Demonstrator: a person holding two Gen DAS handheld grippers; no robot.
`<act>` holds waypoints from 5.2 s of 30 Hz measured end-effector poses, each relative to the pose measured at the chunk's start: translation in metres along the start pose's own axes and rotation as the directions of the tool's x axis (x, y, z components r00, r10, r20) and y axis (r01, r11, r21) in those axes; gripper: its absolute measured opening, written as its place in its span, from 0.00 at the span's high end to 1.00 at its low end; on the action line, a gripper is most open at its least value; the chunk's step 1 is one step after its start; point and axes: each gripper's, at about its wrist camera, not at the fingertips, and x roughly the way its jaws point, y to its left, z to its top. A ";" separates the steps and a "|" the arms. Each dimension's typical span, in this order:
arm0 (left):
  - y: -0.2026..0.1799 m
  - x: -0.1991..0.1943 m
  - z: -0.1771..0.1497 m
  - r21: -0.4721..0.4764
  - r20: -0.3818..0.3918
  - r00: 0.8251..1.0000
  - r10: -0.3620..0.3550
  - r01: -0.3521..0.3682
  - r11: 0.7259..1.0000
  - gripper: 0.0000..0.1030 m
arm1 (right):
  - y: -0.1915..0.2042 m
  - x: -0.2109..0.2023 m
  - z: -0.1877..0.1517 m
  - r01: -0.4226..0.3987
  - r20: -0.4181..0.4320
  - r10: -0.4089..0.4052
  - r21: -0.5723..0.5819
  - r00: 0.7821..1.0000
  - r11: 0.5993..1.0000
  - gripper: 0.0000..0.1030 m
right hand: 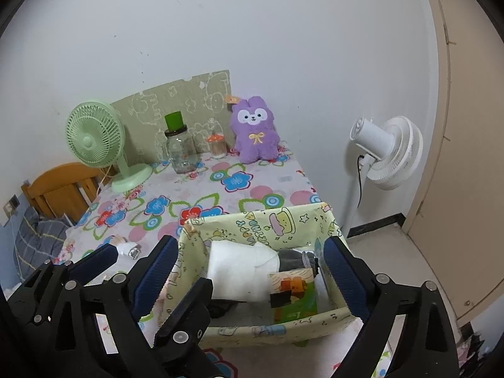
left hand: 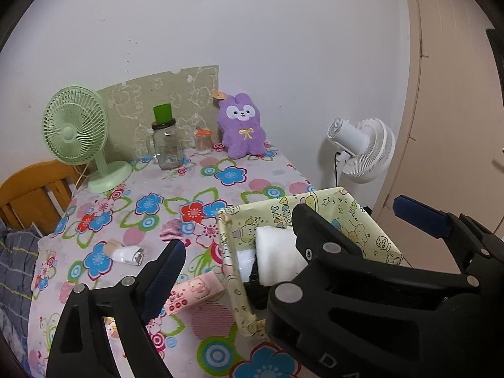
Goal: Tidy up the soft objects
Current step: 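Open both tools and withdraw them from the box toward the bed, then move left tool to the clear plastic bag while right approaches yellow cartoon packet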
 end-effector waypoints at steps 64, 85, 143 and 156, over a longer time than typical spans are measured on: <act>0.159 -0.005 -0.060 -0.131 -0.058 0.980 0.189 -0.195 0.972 0.07 | 0.152 0.035 -0.046 -0.157 -0.050 0.155 -0.044 0.987 0.987 0.09; 0.201 0.051 -0.095 -0.201 -0.197 0.959 0.206 -0.245 0.949 0.14 | 0.173 0.106 -0.076 -0.143 -0.209 0.127 -0.061 0.970 0.988 0.17; 0.178 0.069 -0.108 -0.159 -0.281 0.940 0.194 -0.245 0.956 0.19 | 0.168 0.150 -0.097 -0.169 -0.373 0.134 -0.062 0.918 0.984 0.68; 0.168 0.057 -0.104 -0.195 -0.259 0.952 0.163 -0.217 0.956 0.41 | 0.164 0.131 -0.092 -0.202 -0.354 0.166 -0.067 0.920 0.977 0.50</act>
